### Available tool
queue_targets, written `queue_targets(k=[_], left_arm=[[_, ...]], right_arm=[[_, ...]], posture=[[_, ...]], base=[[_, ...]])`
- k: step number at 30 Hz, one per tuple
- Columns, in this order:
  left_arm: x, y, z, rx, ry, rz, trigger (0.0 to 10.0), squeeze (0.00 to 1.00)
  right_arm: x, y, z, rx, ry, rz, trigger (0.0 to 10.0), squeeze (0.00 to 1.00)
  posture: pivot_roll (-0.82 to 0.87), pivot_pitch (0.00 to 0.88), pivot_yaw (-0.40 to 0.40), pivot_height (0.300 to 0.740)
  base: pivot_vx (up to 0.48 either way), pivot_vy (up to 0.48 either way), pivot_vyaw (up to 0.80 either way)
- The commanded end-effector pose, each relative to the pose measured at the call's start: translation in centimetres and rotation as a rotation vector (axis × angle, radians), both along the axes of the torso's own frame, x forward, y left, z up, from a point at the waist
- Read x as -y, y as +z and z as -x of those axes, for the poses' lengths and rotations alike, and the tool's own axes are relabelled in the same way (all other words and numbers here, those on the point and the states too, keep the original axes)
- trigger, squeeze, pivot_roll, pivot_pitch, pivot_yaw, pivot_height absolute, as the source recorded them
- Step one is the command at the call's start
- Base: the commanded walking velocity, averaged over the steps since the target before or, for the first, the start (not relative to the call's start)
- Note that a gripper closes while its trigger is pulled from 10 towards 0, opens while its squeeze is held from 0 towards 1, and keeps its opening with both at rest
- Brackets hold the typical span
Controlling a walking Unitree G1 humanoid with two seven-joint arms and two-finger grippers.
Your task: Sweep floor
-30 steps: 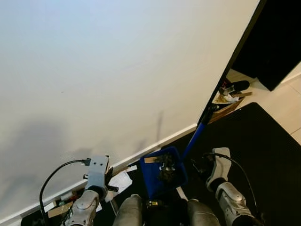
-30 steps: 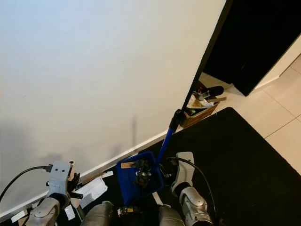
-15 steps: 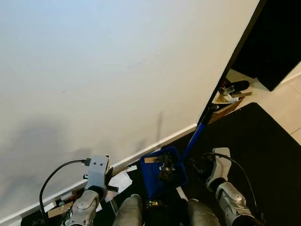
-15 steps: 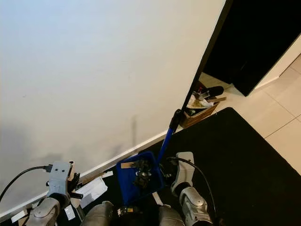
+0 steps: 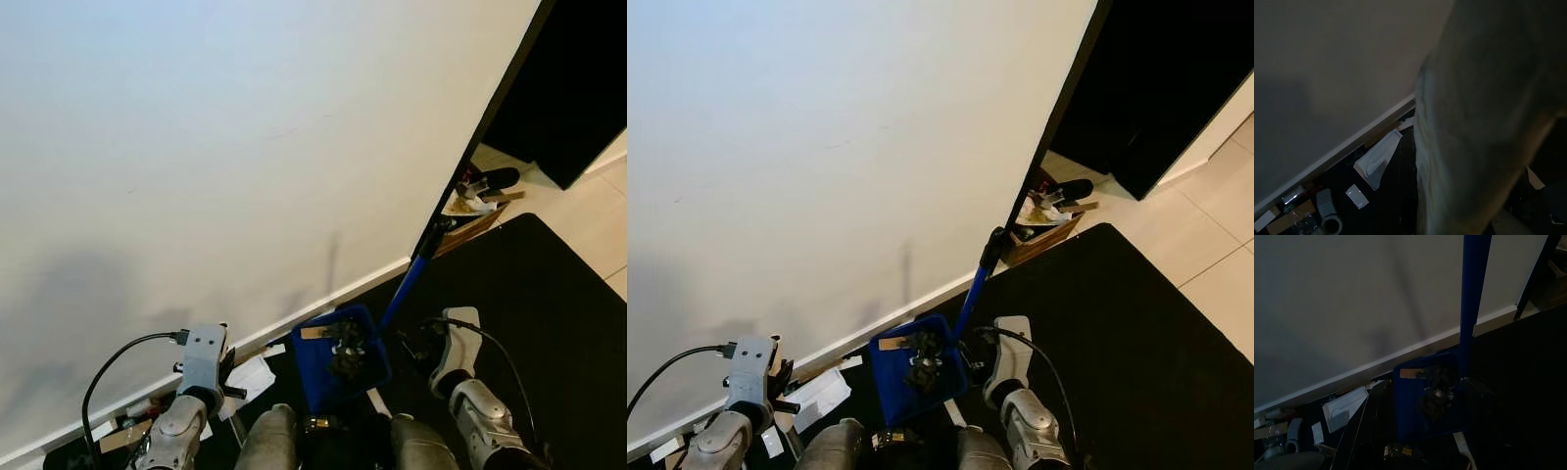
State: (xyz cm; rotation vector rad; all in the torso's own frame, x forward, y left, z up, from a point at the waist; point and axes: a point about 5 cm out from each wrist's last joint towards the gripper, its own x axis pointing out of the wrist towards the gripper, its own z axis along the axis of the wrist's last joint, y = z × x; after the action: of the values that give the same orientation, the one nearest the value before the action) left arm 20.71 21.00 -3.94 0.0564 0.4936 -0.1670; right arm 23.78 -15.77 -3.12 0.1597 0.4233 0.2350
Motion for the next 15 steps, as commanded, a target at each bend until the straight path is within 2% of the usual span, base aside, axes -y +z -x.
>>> queue_targets(k=[1,15], left_arm=[[1.3,-0.6,0.58,-0.025,-0.014,0.04,10.0,0.0],[1.35,-0.64,0.61,-0.026,-0.014,0.04,10.0,0.0]], right_arm=[[0.39,-0.35,0.49,-0.022,-0.012,0.002,10.0,0.0],[0.44,-0.4,0.52,-0.026,-0.012,0.003,10.0,0.0]], posture=[[0.08,0.152,-0.02,0.74],[0.08,0.148,-0.024,0.74]], base=[[0.0,0.0,0.0],[0.0,0.0,0.0]])
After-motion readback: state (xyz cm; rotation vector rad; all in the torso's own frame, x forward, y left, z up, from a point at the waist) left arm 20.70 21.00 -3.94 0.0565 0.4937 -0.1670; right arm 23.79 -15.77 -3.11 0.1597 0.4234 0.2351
